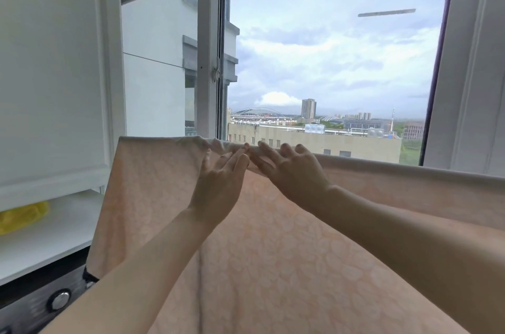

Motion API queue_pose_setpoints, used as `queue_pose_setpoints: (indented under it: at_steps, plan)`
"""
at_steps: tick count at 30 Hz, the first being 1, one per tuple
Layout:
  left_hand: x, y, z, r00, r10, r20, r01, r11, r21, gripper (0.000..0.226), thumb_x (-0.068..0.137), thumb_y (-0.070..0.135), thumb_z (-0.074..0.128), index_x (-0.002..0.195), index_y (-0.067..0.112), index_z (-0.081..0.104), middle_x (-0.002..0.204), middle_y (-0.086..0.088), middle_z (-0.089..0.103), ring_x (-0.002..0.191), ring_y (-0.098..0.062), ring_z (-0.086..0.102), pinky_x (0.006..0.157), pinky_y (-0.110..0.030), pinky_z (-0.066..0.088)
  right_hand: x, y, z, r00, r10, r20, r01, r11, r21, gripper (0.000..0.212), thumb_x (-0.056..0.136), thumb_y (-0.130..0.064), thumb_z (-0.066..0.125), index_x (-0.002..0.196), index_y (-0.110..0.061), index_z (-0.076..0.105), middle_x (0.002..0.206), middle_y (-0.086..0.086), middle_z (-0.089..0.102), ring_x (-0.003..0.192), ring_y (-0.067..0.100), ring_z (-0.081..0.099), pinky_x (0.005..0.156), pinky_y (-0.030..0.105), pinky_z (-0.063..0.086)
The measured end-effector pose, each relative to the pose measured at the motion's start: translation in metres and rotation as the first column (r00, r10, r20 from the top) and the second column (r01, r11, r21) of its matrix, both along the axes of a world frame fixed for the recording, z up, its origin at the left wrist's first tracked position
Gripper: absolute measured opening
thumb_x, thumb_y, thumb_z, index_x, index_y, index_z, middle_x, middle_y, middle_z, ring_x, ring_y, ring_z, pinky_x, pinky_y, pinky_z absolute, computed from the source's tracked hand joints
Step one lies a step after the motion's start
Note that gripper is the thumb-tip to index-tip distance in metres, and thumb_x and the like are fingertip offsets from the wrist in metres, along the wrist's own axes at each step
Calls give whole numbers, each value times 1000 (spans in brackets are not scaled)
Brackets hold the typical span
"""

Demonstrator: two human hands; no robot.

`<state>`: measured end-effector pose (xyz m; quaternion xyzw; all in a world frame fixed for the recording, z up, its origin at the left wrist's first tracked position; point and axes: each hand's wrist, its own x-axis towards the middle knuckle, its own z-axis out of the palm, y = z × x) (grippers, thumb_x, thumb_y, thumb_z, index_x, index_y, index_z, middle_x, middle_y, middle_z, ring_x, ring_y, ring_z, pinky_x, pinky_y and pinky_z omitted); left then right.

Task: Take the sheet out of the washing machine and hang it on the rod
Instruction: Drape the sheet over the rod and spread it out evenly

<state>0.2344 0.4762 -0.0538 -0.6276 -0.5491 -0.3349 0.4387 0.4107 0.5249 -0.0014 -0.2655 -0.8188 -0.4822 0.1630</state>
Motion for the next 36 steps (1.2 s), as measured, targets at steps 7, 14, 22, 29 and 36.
queue_pose_setpoints:
  at_steps: [7, 14, 22, 29, 36]
  plan:
    - [-21, 8, 33, 999, 15, 32, -12, 996, -88, 37, 87, -10, 54, 119, 8, 60, 113, -7, 67, 111, -28, 57, 107, -58, 35, 10, -2, -2, 999, 45, -14, -44, 997, 60, 53, 81, -21, 56, 133, -27, 55, 137, 10, 55, 88, 32, 64, 66, 40, 51]
    - [-54, 10, 59, 995, 7, -101, -12, 998, -54, 15, 82, -8, 66, 88, 5, 69, 88, -11, 70, 88, -31, 65, 94, -49, 49, 14, -3, -2, 999, 28, -19, -27, 997, 71, 54, 79, -18, 45, 132, -26, 56, 137, 12, 54, 87, 33, 63, 65, 40, 50]
    - [-91, -12, 36, 923, -52, -381, -40, 972, -230, 29, 81, -4, 67, 101, 16, 64, 148, -11, 45, 134, -28, 46, 111, -38, 27, 10, -5, 1, 999, -5, 44, 4, 1000, 25, 65, 85, -18, 59, 145, -29, 38, 148, 15, 40, 101, 37, 60, 73, 44, 51]
    - [-98, -9, 28, 952, 74, -295, -154, 954, -256, 38, 84, -7, 65, 95, 22, 44, 145, -23, 44, 121, -56, 47, 103, -58, 33, 6, -8, -8, 1000, 15, 11, -15, 999, 46, 68, 81, -13, 64, 144, -28, 41, 148, 20, 39, 106, 45, 56, 77, 50, 49]
    - [-86, 4, 21, 977, -11, -211, -37, 974, -224, 15, 88, 7, 47, 97, 19, 43, 139, -28, 49, 123, -42, 54, 96, -59, 47, -7, -3, -6, 1000, -17, -24, 16, 1000, -27, 73, 82, -17, 63, 148, -25, 32, 145, 20, 42, 104, 45, 58, 77, 51, 50]
